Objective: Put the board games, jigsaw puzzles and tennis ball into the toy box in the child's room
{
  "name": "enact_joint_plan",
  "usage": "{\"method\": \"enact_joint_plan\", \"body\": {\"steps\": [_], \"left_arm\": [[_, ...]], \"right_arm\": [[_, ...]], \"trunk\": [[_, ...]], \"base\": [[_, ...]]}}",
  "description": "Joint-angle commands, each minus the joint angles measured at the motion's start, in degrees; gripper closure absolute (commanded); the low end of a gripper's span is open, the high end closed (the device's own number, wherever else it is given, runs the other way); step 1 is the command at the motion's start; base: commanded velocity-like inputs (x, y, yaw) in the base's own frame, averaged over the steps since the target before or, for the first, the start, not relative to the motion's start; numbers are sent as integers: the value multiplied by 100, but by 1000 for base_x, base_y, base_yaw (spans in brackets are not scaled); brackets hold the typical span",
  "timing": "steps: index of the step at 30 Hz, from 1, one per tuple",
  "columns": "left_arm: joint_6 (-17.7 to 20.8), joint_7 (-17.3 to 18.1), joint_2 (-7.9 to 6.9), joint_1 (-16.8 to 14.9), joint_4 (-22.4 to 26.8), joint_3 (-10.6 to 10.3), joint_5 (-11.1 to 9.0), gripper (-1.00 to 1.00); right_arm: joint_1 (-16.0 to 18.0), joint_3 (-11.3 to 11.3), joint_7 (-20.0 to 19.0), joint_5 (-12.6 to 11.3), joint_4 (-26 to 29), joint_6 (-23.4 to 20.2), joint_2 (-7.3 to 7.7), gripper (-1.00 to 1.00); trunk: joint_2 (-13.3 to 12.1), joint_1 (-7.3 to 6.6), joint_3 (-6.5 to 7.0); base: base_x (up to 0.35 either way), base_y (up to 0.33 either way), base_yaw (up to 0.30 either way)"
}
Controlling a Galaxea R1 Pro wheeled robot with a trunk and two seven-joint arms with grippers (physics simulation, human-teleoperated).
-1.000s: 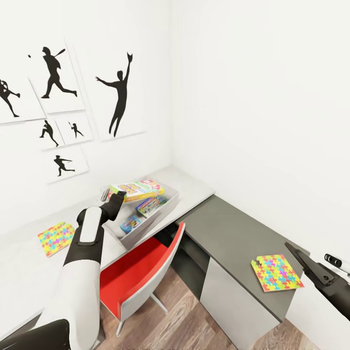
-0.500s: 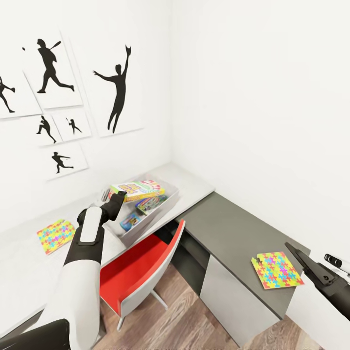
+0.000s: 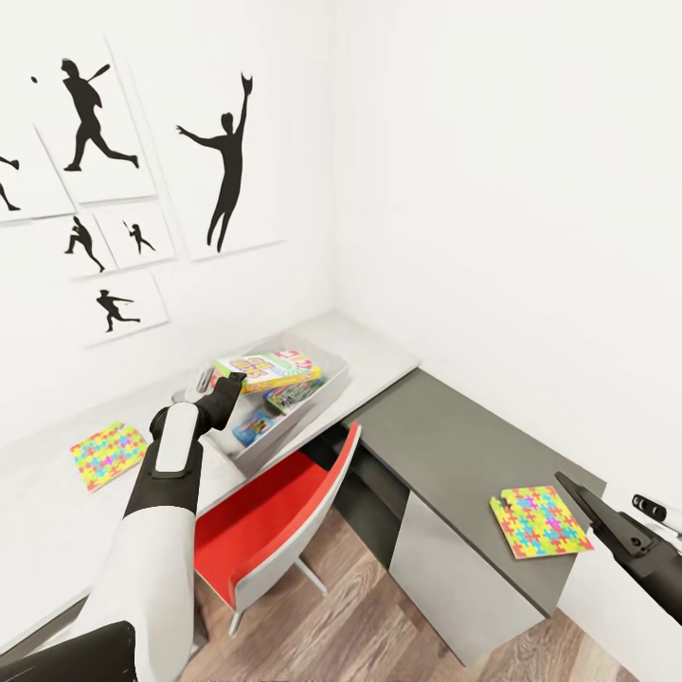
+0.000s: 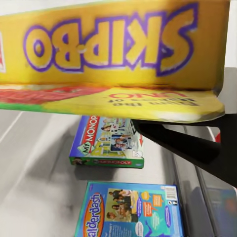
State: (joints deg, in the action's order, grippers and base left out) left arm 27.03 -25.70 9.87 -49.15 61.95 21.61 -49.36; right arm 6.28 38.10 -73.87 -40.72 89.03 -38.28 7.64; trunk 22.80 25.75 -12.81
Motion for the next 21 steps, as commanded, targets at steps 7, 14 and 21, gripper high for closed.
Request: {"method": "enact_joint_plan", "body": {"steps": [7, 14, 21], "left_arm": [[22, -49, -2, -24, 10, 43, -52, 100], [22, -49, -28, -38, -161, 45, -56, 100], [5, -42, -272, -233, -799, 54, -52, 100]], "right_arm": [[5, 5, -21, -40, 1, -42, -5, -100], [5, 5, -23, -41, 1, -36, -7, -100], [5, 1, -25, -41, 1, -20, -9, -100]], "trunk": [[12, 3, -23], [12, 3, -24], [12, 3, -24]], "base": [[0, 0, 0], [0, 0, 0], [0, 0, 0]]}}
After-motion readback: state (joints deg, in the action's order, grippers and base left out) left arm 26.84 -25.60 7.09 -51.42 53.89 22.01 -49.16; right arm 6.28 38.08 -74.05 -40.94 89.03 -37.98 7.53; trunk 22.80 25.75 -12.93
